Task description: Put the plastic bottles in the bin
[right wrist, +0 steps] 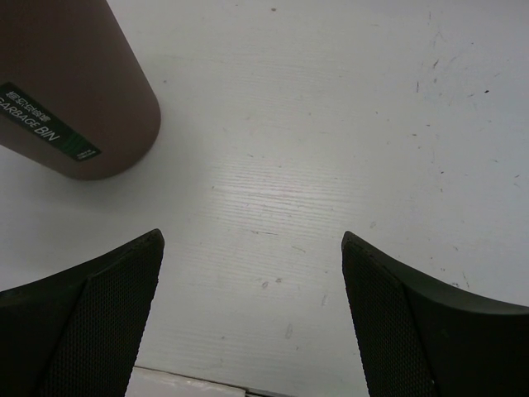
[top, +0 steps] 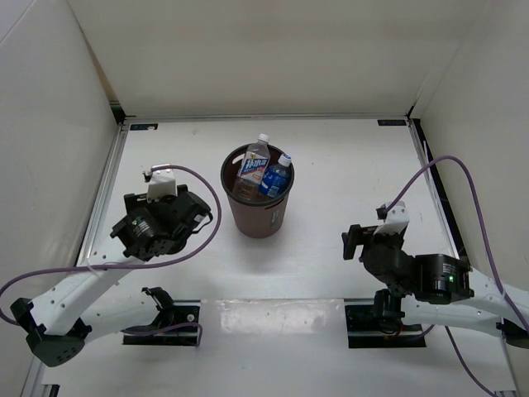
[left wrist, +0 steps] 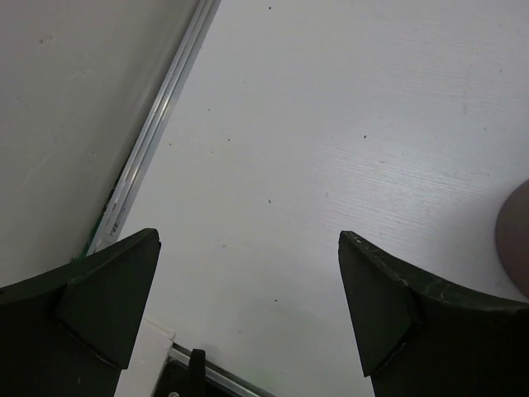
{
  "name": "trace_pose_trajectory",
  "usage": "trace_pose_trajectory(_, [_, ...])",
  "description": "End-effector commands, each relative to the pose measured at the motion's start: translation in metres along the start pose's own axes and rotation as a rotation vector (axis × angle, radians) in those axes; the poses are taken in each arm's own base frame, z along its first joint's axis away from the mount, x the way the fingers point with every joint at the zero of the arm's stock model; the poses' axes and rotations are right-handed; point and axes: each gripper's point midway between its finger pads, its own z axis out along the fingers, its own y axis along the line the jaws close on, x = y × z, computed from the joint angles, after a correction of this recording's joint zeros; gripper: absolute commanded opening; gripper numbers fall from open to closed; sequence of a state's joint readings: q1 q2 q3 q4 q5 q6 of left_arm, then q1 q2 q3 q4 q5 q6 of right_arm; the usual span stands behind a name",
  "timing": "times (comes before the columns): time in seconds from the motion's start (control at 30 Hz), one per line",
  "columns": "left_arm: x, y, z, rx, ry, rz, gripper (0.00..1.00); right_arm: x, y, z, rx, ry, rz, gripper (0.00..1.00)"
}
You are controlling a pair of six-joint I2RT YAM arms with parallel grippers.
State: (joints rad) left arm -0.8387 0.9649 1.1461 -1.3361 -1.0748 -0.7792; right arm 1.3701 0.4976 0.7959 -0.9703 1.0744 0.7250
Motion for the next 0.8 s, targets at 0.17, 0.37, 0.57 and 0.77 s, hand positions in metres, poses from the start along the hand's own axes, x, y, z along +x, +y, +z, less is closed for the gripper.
trace_pose_trajectory(0.17, [-0.002,0.058,-0.003,-0.122,-0.068,-0.098,1.00,-0.014,-0.004,-0.004,0.006,-0.033,0.052,0.90])
trace_pose_trajectory(0.37, [0.010,0.096,-0.009,-0.144,-0.142,-0.289,1.00,-0.013,0.004,-0.003,-0.037,-0.034,0.034,0.90])
trace_pose_trajectory(0.57, [0.018,0.089,-0.008,-0.089,-0.128,-0.316,1.00,-0.012,0.007,-0.001,-0.030,-0.025,0.017,0.90])
trace_pose_trajectory(0.77, [0.016,0.068,0.000,-0.083,-0.088,-0.231,1.00,-0.012,0.006,-0.001,-0.015,-0.022,0.020,0.90])
